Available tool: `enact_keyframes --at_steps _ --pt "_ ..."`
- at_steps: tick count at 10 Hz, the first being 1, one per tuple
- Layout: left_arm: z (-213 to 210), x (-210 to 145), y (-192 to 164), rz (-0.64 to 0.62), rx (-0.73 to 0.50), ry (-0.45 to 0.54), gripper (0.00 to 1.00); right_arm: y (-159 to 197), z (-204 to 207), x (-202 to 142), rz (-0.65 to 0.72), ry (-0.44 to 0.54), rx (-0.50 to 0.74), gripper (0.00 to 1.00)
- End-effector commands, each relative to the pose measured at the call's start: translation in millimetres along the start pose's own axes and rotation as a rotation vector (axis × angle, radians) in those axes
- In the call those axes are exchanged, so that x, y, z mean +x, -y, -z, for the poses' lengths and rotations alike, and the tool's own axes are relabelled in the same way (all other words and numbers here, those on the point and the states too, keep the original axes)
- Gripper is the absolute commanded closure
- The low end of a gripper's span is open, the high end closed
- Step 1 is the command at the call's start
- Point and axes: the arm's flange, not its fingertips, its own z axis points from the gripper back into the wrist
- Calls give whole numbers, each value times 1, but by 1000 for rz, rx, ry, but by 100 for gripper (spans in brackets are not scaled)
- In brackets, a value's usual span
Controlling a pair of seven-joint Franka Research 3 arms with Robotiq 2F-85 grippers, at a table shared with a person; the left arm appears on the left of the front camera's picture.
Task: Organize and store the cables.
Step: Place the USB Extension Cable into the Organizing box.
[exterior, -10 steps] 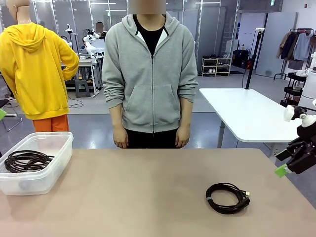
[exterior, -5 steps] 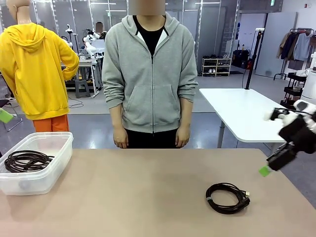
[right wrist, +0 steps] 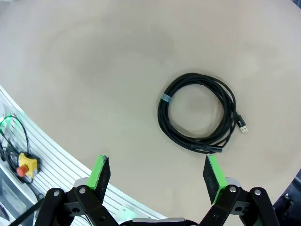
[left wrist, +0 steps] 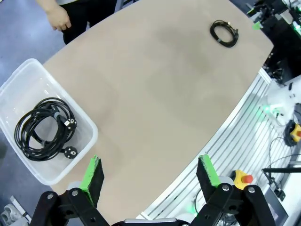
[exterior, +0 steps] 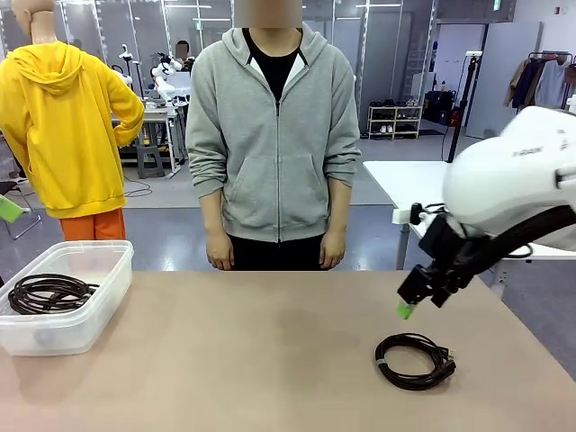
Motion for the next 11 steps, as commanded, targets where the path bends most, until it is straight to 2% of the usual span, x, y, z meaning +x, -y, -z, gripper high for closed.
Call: enact_keyframes --at_steps 1,3,6,11 --pt "-2 4 0 -6 9 -4 0 -11 17 20 98 -27 -70 0" --pt "-2 4 0 -6 9 -4 0 -17 36 26 164 -30 -92 0" --pt "-2 4 0 -6 9 -4 0 -15 91 35 234 -83 -166 0" --pt "-2 4 0 -6 9 -4 0 -20 145 38 338 -140 -232 0"
